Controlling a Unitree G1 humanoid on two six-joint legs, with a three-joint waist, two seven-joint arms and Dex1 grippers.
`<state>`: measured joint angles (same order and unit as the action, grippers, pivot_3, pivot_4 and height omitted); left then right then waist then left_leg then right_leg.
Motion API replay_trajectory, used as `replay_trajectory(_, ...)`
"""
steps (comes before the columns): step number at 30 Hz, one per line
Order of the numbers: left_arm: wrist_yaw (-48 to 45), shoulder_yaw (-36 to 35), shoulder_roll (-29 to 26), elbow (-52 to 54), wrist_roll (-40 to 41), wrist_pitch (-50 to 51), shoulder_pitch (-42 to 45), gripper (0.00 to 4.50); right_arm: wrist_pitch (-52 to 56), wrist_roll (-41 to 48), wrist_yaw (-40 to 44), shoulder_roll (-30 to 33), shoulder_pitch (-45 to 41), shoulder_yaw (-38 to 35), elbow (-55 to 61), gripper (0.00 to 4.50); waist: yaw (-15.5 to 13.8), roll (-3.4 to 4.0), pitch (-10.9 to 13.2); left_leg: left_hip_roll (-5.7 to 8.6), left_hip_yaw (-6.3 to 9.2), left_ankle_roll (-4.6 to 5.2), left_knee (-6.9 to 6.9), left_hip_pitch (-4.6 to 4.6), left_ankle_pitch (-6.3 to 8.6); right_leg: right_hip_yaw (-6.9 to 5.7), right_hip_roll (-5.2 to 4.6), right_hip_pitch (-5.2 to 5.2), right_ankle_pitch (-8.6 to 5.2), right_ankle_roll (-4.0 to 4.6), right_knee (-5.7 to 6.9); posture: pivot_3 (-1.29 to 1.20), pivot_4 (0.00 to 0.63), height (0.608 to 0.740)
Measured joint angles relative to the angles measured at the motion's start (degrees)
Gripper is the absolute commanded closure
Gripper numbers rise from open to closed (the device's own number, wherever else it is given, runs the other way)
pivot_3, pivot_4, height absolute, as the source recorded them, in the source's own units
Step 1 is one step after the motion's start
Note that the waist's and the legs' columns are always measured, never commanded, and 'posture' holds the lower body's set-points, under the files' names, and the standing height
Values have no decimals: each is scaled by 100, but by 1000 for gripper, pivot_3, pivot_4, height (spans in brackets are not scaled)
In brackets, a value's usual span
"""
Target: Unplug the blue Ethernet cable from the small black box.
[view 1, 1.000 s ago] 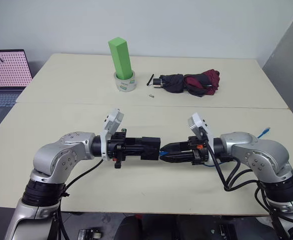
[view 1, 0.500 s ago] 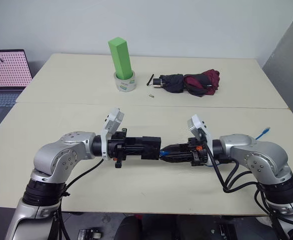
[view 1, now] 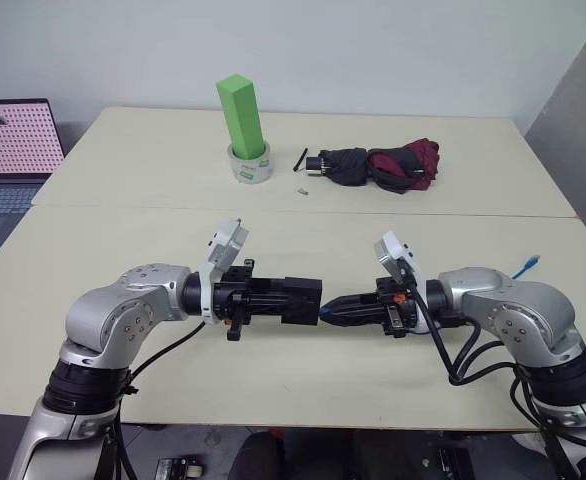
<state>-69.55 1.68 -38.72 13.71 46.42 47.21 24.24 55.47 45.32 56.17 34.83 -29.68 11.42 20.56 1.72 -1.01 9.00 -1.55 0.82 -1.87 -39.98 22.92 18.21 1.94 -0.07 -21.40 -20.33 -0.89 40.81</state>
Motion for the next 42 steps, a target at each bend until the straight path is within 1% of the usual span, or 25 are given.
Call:
replay_trajectory(5,-91,-6,-335,-109,-257,-176,-197,3710,-112,-298,143,539,146,-91,-296,4467,-1,0,1,-1,0,17,2,0,10,0,0,-1,0,0,-1,0,150,740)
replay_trajectory(10,-115,-69,-438,-120,-306,-311,-309,3710,-424,-579,103,558,250,-126,-505,4468,-2,0,1,-1,0,17,2,0,10,0,0,-1,0,0,-1,0,150,740)
replay_trajectory(11,-114,-95,-472,-130,-343,-341,-342,3710,-626,-769,-38,493,257,-131,-624,4468,-1,-1,1,-2,0,17,2,-1,10,-1,1,1,0,0,0,0,150,740)
replay_trajectory(12,-96,-123,-492,-166,-390,-380,-360,3710,-1077,-1275,-417,386,260,-106,-985,4468,0,2,2,0,-3,17,2,-1,9,4,0,-1,0,0,0,0,150,740)
replay_trajectory(13,-85,-126,-489,-180,-395,-387,-361,3710,-1254,-1459,-571,309,257,-106,-1120,4468,0,0,1,0,-2,17,1,-2,9,2,0,0,0,0,0,0,150,740)
replay_trajectory(15,36,-128,-462,-227,-456,-412,-365,3710,-2047,-2407,-1372,62,230,-63,-1883,3740,-5,2,3,2,-5,6,0,0,3,6,0,-3,0,0,1,0,150,740)
replay_trajectory(16,64,-128,-445,-238,-486,-427,-361,3710,-2153,-2527,-1502,15,212,-61,-1996,3643,-5,2,3,1,-7,-1,0,0,0,6,0,-3,0,0,1,0,150,740)
replay_trajectory(18,235,-99,-341,-322,-717,-636,-357,3710,-2610,-3029,-1957,-124,171,-67,-2430,3156,0,5,5,-1,-12,-2,1,4,-1,9,0,-10,0,0,2,0,150,740)
replay_trajectory(20,485,-87,-162,-519,-1018,-905,-323,3710,-2870,-3279,-2118,-209,168,-83,-2570,2586,0,7,6,-2,-17,-2,3,5,-1,13,0,-16,0,0,5,0,150,740)
replay_trajectory(22,791,-80,49,-752,-1339,-1225,-281,3710,-2942,-3305,-2055,-204,199,-113,-2493,2082,-2,7,6,-3,-18,-2,3,5,-1,12,1,-16,0,0,5,0,150,740)
replay_trajectory(23,853,-81,87,-792,-1399,-1282,-273,3710,-2942,-3302,-2013,-193,212,-118,-2444,1932,-2,7,6,-3,-17,-2,3,6,-1,12,1,-16,0,0,4,0,150,740)
replay_trajectory(24,1070,-79,177,-954,-1620,-1485,-231,3710,-2919,-3259,-1865,-141,261,-134,-2231,1627,-3,7,6,-2,-18,-2,3,6,-1,14,0,-16,0,0,5,0,150,740)
replay_trajectory(25,1210,-91,240,-1040,-1755,-1610,-215,3710,-2892,-3223,-1758,-92,307,-137,-2065,1437,-6,7,6,-2,-17,-2,3,5,-1,13,0,-14,0,0,5,0,150,740)
replay_trajectory(29,2013,-189,657,-1522,-2321,-2306,-197,3710,-2527,-2694,-1129,122,517,-205,-1209,501,-11,6,6,-2,-15,-1,2,6,0,11,0,-12,0,0,3,0,150,740)
replay_trajectory(32,2723,-397,1006,-2028,-2664,-2828,-129,3710,-2198,-2194,-824,131,551,-289,-495,501,-14,5,6,-3,-12,-1,2,5,0,8,0,-12,0,0,4,0,150,740)
replay_trajectory(34,3080,-588,1247,-2296,-2768,-3210,-117,3710,-1993,-2042,-784,95,510,-296,-146,501,-14,4,5,-3,-10,-1,2,5,0,6,0,-12,0,0,5,0,150,740)
replay_trajectory(39,3643,-849,1637,-2822,-2997,-4063,-117,3710,-1775,-1986,-894,-112,297,-144,125,501,-15,2,4,-2,-10,-2,1,4,-1,5,-2,-10,0,0,5,0,150,740)
replay_trajectory(42,3771,-850,1732,-3165,-3142,-4363,-124,3710,-1734,-1997,-922,-170,271,-78,151,501,-15,2,4,-1,-11,-2,0,6,-1,5,-3,-10,0,0,5,0,150,740)
